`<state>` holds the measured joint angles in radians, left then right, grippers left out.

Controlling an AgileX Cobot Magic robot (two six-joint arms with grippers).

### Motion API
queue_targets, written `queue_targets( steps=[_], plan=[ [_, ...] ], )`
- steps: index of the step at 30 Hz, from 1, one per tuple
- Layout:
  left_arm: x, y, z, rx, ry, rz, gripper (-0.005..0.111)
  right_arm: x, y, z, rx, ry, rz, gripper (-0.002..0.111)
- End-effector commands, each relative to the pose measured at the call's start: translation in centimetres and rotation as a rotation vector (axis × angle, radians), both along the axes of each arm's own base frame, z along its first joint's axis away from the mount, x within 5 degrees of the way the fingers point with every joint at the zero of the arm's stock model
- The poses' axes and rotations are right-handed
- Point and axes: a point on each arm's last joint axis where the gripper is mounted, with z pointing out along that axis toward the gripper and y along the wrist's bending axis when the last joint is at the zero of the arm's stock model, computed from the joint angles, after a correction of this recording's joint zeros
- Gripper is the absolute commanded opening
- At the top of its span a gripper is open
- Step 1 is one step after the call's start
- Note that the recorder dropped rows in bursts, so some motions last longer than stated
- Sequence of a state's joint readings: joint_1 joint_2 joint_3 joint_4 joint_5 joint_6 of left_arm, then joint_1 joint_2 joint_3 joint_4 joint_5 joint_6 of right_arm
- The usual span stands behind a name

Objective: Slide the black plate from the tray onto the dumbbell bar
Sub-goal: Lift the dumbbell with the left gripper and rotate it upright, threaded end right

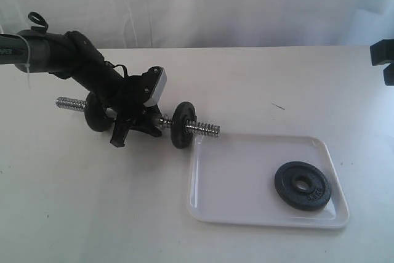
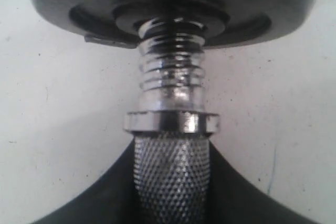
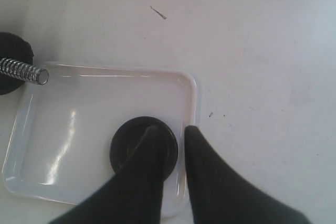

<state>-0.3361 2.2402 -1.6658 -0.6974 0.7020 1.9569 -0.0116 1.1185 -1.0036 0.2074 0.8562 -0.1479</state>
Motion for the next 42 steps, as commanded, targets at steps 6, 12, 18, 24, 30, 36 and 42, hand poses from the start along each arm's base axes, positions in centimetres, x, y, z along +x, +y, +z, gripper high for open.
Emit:
queue_targets(
  steps=[6, 12, 18, 24, 30, 36, 42],
  plan=[
    [-0.7, -0.7, -0.9, -0.064, 0.031, -0.077, 0.034, 0.1, -0.2, 0.3, -0.008, -0.018, 0.001, 0.015],
    [-1.2, -1.0, -1.1, -0.112, 0.106, -0.089, 0.034, 0.1, -0.2, 0.3, -0.008, -0.018, 0.001, 0.015],
    [-1.0, -1.0, -2.8, -0.095, 0.13, -0.074, 0.034, 0.1, -0.2, 0.2, -0.008, -0.014, 0.002, 0.015],
    [-1.0, -1.0, -2.9, -0.092, 0.128, -0.077, 0.017, 0.1, -0.2, 0.2, -0.008, -0.014, 0.002, 0.015],
    [-1.1, -0.9, -2.9, -0.079, 0.154, -0.053, 0.0, 0.1, -0.2, 0.2, -0.008, -0.014, 0.002, 0.015],
    [-0.7, -0.2, -1.7, -0.162, 0.206, 0.02, 0.0, 0.1, -0.2, 0.2, -0.008, -0.014, 0.002, 0.015],
    [-0.5, 0.5, -1.1, -0.233, 0.255, 0.038, 0.0, 0.0, -0.2, 0.2, -0.008, -0.012, 0.002, 0.015]
  ],
)
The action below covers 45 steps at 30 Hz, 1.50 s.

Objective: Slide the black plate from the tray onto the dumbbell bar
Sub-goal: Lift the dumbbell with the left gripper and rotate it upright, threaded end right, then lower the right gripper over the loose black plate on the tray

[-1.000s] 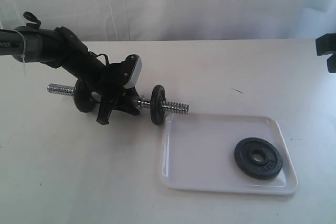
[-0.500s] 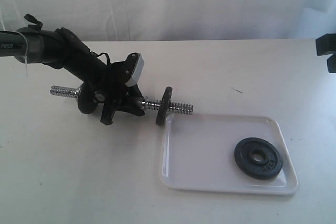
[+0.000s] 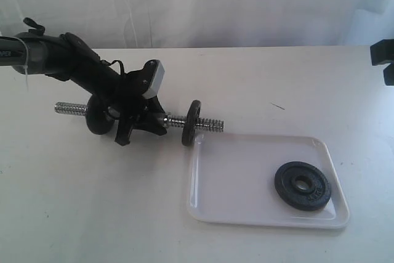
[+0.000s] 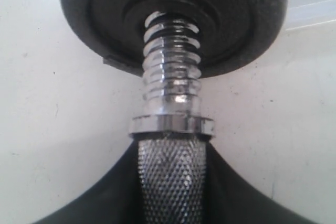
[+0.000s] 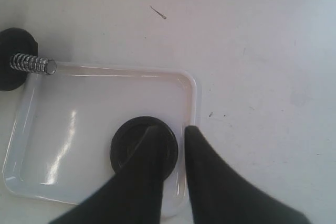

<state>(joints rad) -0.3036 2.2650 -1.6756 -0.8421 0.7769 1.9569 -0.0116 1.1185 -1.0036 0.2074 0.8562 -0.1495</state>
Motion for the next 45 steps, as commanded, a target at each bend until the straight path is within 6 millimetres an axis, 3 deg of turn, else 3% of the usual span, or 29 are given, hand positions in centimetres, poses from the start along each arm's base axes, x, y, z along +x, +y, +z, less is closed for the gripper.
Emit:
queue_targets(
  steps=[1, 16, 24, 32, 35, 41, 42, 45],
  plan=[
    [-0.7, 0.1, -0.7, -0.136, 0.149, -0.007, 0.0, 0.0, -0.1, 0.2, -0.006, -0.01, 0.001, 0.015],
    [0.8, 3.0, 2.2, -0.506, 0.211, 0.063, 0.0, 0.0, -0.1, 0.2, -0.004, -0.006, 0.002, 0.015],
    [0.8, 3.7, 2.3, -0.517, 0.216, 0.06, 0.0, 0.6, -0.1, -0.5, -0.006, 0.029, 0.011, 0.015],
    [0.7, 3.7, 2.3, -0.52, 0.222, 0.049, 0.0, 2.8, 1.1, -2.7, 0.019, 0.074, 0.207, 0.017],
    [0.7, 3.7, 2.3, -0.521, 0.223, 0.048, 0.0, 3.7, 1.4, -3.7, 0.04, 0.091, 0.259, 0.033],
    [0.7, 3.7, 2.4, -0.525, 0.227, 0.041, 0.0, 5.0, 1.5, -5.7, 0.076, 0.174, 0.242, 0.09],
    [0.6, 3.7, 2.4, -0.526, 0.228, 0.039, 0.0, 5.1, 1.6, -6.0, 0.081, 0.194, 0.246, 0.096],
    [0.5, 3.7, 2.4, -0.525, 0.231, 0.027, 0.0, 5.4, 2.3, -7.0, 0.084, 0.239, 0.266, 0.097]
  ],
)
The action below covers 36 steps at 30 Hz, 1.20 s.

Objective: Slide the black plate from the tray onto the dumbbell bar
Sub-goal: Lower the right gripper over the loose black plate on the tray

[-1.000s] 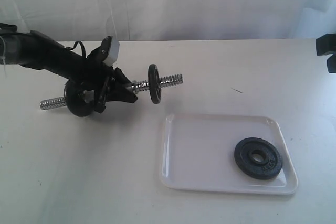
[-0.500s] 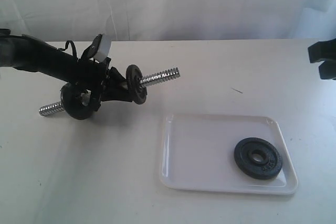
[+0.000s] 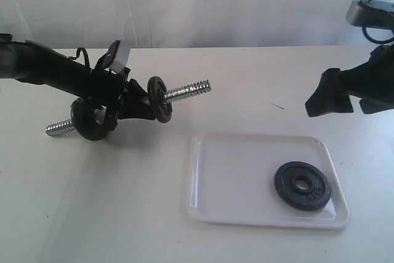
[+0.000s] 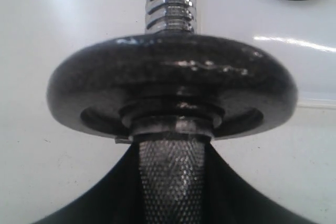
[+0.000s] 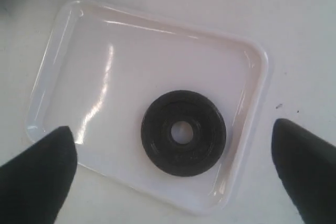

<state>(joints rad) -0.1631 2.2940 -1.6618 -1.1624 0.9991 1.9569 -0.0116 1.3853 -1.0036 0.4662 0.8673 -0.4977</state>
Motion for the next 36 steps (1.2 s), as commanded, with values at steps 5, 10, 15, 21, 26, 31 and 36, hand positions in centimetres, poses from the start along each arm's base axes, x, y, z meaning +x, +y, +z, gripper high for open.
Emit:
queue_targets(
  steps=[5, 10, 15, 21, 26, 31, 36],
  plan=[
    [-1.0, -0.5, 1.7, -0.219, -0.034, -0.119, 0.0, 0.9, 1.7, -2.7, -0.071, 0.112, 0.083, 0.097],
    [-1.1, -0.5, 1.8, -0.224, -0.032, -0.127, 0.0, 1.7, 2.4, -4.1, -0.132, 0.108, 0.128, 0.097],
    [-1.1, -0.5, 1.8, -0.224, -0.04, -0.13, 0.0, 2.4, 2.5, -5.5, -0.151, 0.134, 0.133, 0.097],
    [-1.1, -0.5, 1.8, -0.225, -0.044, -0.132, 0.0, 3.0, 2.7, -7.6, -0.167, 0.187, 0.171, 0.097],
    [-1.1, -0.5, 1.8, -0.225, -0.044, -0.132, 0.0, 3.1, 4.2, -9.0, -0.207, 0.201, 0.259, 0.097],
    [-1.1, -0.5, 1.8, -0.225, -0.044, -0.132, 0.0, 3.1, 4.5, -10.2, -0.251, 0.232, 0.297, 0.098],
    [-1.1, -0.5, 1.8, -0.226, -0.045, -0.134, 0.0, 3.3, 4.6, -12.0, -0.246, 0.302, 0.28, 0.105]
  ],
)
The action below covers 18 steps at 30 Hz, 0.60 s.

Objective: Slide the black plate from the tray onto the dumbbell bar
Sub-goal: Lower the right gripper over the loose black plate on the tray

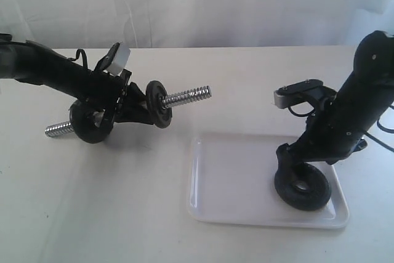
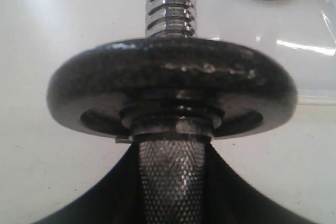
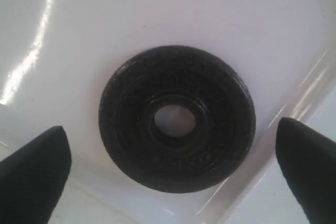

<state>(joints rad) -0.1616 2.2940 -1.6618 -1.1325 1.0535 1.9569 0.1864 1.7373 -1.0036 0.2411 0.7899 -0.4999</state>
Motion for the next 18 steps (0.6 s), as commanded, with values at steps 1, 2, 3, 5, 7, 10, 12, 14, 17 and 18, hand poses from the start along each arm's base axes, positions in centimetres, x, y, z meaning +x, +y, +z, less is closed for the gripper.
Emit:
queue_targets(
  steps=[1, 2, 3, 5, 7, 10, 12, 14, 17, 18],
  plan=[
    [-0.5, -0.6, 1.8, -0.229, -0.058, -0.075, 0.0, 0.1, 0.1, -1.5, -0.015, 0.047, -0.002, 0.105],
    [-0.5, -0.6, 1.8, -0.229, -0.058, -0.075, 0.0, 0.1, 0.1, -1.7, -0.016, 0.052, -0.003, 0.105],
    [-0.5, -0.6, 1.8, -0.229, -0.058, -0.075, 0.0, 0.1, 0.1, -1.8, -0.016, 0.054, -0.005, 0.105],
    [-0.5, -0.6, 1.8, -0.229, -0.058, -0.075, 0.0, 0.2, 0.1, -1.9, -0.017, 0.049, -0.007, 0.105],
    [-0.5, -0.6, 1.8, -0.229, -0.058, -0.075, 0.0, 0.3, 0.1, -2.1, -0.018, 0.046, -0.009, 0.105],
    [-0.5, -0.6, 1.8, -0.229, -0.058, -0.075, 0.0, 0.4, 0.4, -2.7, -0.029, 0.056, 0.004, 0.105],
    [-0.5, -0.6, 1.8, -0.229, -0.058, -0.075, 0.0, 0.2, 0.9, -2.9, -0.068, 0.055, 0.011, 0.105],
    [-0.5, -0.6, 1.8, -0.229, -0.058, -0.075, 0.0, 0.2, 1.1, -3.0, -0.121, 0.044, 0.013, 0.105],
    [-0.5, -0.6, 1.8, -0.229, -0.058, -0.075, 0.0, 0.2, 0.8, -3.0, -0.144, 0.044, -0.01, 0.105],
    [-0.5, -0.6, 1.8, -0.229, -0.058, -0.075, 0.0, 0.2, 0.8, -3.0, -0.143, 0.051, -0.012, 0.105]
  ],
)
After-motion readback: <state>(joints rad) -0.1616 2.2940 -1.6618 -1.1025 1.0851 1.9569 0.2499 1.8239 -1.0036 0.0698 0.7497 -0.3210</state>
